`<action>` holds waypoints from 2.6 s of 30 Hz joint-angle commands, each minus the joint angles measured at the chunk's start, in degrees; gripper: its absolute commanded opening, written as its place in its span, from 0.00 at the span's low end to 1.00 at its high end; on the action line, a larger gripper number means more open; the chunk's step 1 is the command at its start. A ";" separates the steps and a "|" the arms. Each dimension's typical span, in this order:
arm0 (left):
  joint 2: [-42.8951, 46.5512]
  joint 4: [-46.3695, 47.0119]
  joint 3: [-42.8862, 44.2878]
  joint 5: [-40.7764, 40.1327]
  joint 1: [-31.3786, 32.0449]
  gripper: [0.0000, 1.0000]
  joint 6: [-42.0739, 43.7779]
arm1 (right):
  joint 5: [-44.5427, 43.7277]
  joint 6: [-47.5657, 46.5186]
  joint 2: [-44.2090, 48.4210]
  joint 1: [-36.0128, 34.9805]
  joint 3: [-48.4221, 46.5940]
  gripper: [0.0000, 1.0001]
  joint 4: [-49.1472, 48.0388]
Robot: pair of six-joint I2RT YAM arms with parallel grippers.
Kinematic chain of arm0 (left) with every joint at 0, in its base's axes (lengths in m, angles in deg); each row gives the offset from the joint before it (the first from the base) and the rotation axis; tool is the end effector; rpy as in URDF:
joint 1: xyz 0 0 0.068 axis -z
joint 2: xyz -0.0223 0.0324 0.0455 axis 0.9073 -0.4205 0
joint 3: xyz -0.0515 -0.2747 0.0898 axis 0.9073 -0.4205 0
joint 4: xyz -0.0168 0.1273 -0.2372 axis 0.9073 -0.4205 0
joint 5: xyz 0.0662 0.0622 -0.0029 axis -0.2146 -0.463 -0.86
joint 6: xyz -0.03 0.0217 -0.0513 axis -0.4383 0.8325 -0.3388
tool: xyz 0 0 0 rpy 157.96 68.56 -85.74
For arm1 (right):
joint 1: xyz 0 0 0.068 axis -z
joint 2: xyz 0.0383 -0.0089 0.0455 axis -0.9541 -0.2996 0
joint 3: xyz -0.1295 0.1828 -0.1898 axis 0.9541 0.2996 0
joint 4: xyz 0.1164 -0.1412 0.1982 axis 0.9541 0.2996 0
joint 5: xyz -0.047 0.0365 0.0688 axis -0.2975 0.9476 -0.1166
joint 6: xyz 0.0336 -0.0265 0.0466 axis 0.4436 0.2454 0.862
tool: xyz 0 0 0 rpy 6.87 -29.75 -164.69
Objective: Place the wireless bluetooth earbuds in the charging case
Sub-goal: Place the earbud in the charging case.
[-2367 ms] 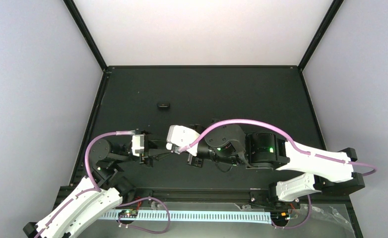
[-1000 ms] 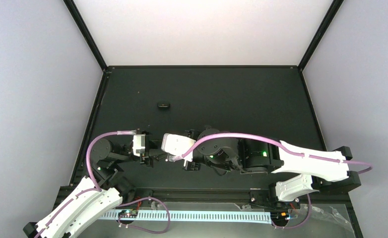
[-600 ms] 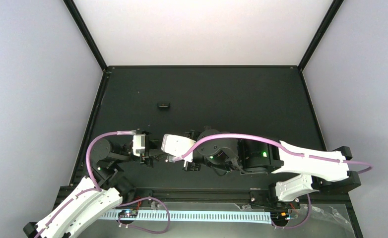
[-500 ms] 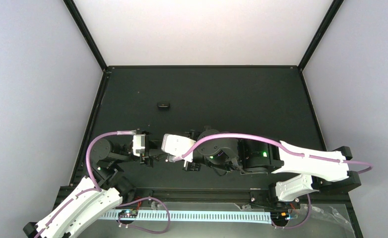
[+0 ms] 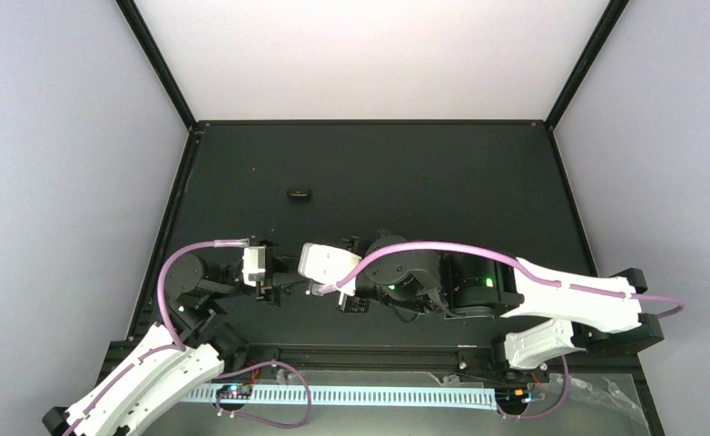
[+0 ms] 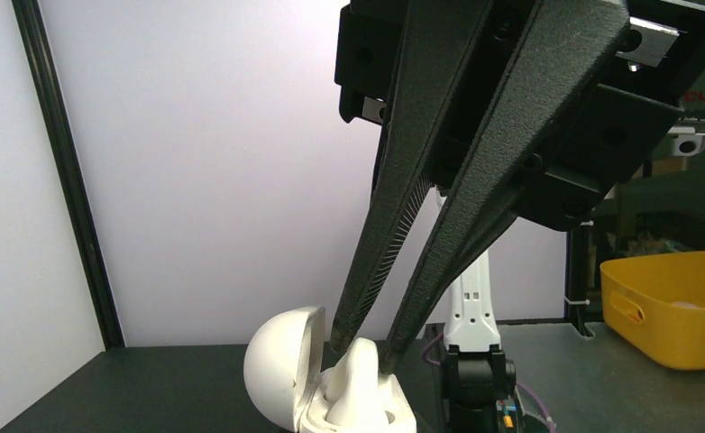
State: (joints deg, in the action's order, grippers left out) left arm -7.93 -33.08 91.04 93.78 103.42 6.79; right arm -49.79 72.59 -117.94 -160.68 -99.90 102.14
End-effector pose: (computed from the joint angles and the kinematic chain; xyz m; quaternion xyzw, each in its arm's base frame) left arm 0.0685 -0.0982 0.3548 0.4403 0.4356 -0.5049 0.6012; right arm 0.0261 0.2839 0.4790 -0.5904 0.5818 0.2008 0.5220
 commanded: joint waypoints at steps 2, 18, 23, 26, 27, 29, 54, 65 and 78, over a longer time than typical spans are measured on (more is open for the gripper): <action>-0.04 1.88 1.10 0.30 0.19 0.02 -0.12 | 0.27 0.40 0.69 -0.44 -0.14 0.05 -0.13; 0.68 1.85 1.01 0.14 0.14 0.02 -0.20 | 2.14 0.64 -1.27 -0.49 -1.37 0.01 2.75; 0.64 1.80 1.01 0.07 0.13 0.02 -0.15 | 1.68 1.11 -0.54 -0.42 -2.12 0.04 1.73; 0.64 1.71 0.96 -0.01 0.16 0.02 -0.12 | 0.92 2.07 0.97 -0.47 -2.71 0.15 0.09; 0.65 1.72 0.93 -0.03 0.15 0.02 -0.08 | 0.91 2.42 1.64 -0.40 -2.94 0.18 -0.51; 0.53 1.71 0.92 -0.03 0.15 0.02 -0.12 | 0.97 3.19 3.27 -0.40 -3.18 0.24 -1.78; 0.33 3.94 0.31 1.20 0.16 0.02 -2.14 | -6.08 9.42 4.84 -0.38 2.27 0.73 -9.30; 0.66 3.95 0.33 1.14 0.19 0.02 -2.10 | -8.73 10.27 2.61 0.61 1.18 0.74 -8.12; 0.99 3.97 0.35 0.79 0.21 0.02 -1.97 | -9.60 12.58 3.14 1.97 2.46 0.74 -6.94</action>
State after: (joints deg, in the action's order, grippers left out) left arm -7.51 -30.87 91.00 93.92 103.42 4.95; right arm -57.79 83.70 -116.31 -159.22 -97.67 95.89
